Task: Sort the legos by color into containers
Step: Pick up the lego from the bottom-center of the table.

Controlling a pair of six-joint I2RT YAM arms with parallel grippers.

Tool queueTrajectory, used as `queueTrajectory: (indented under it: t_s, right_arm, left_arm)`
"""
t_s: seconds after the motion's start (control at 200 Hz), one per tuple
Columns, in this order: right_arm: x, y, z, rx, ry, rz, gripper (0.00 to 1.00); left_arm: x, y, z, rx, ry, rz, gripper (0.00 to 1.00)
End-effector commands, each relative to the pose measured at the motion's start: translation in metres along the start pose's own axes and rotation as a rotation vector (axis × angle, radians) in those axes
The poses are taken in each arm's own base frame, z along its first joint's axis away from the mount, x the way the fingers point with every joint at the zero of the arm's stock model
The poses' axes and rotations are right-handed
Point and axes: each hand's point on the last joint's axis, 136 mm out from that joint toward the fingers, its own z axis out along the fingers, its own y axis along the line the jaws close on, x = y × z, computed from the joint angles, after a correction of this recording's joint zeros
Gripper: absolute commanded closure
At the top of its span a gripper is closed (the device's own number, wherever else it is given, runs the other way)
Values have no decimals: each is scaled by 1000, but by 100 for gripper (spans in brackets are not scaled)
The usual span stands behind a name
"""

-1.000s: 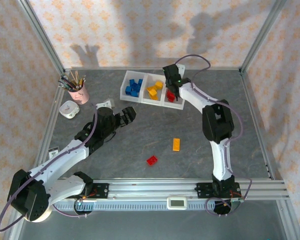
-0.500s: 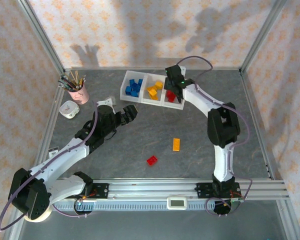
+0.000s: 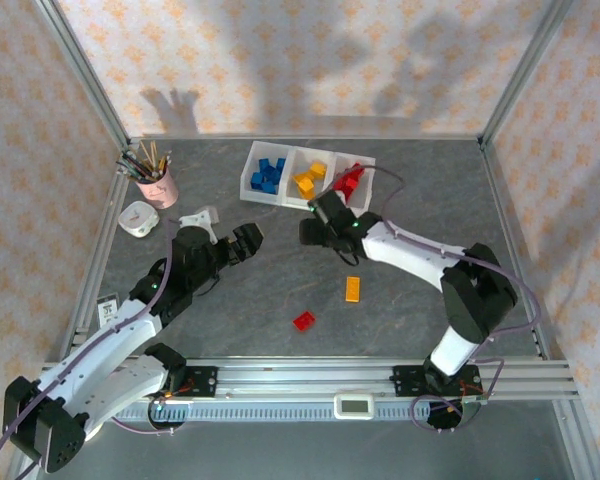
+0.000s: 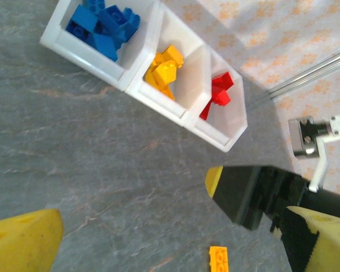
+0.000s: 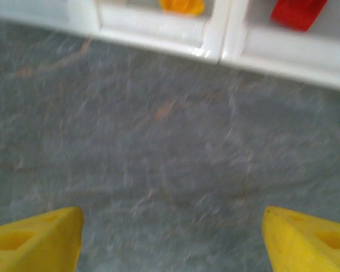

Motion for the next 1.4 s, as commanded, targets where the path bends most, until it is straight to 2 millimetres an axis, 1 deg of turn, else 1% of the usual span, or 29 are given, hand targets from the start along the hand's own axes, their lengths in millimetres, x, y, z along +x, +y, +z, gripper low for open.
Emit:
queueTrajectory:
  t_s: [0.0, 0.185, 0.28, 0.4, 0.525, 0.651, 0.731, 0.881, 0.961, 1.066, 1.181, 1.326, 1.396]
  right_arm:
    - [26, 16, -13, -35, 22, 26, 18]
    - [80, 40, -14, -76, 95, 18, 17]
    - [103, 47, -11, -89, 129, 24, 17]
    - [123, 57, -10, -108, 160, 26, 17]
    - [142, 60, -7, -91, 194, 17, 16]
    - [158, 62, -4, -82, 217, 18, 18]
    - [167, 52, -2, -21, 229, 24, 19]
    - [179, 45, -5, 11, 229, 5, 20]
    - [190, 50, -8, -3, 251, -31, 22]
    - [201, 56, -13, -9, 270, -65, 27]
    - [204, 57, -14, 2, 273, -88, 34]
    - [206, 51, -10, 50, 277, -121, 38]
    - [209, 49, -8, 58, 286, -130, 43]
  left_arm:
    - [11, 25, -8, -80, 10, -14, 1]
    - [14, 32, -18, -82, -3, -52, 1]
    - [16, 38, -19, -95, -11, -65, 1]
    - [19, 42, -20, -99, -15, -79, 1]
    - [22, 48, -23, -111, -18, -83, 1]
    - [25, 55, -26, -125, -23, -85, 1]
    - [26, 58, -29, -131, -27, -85, 1]
    - [27, 59, -32, -131, -29, -84, 1]
    - [27, 60, -32, -132, -29, -84, 1]
    - [28, 61, -32, -137, -25, -82, 1]
    - [29, 62, -32, -138, -25, -87, 1]
    - [28, 61, -34, -135, -31, -92, 1]
    - [27, 61, -36, -135, -35, -93, 1]
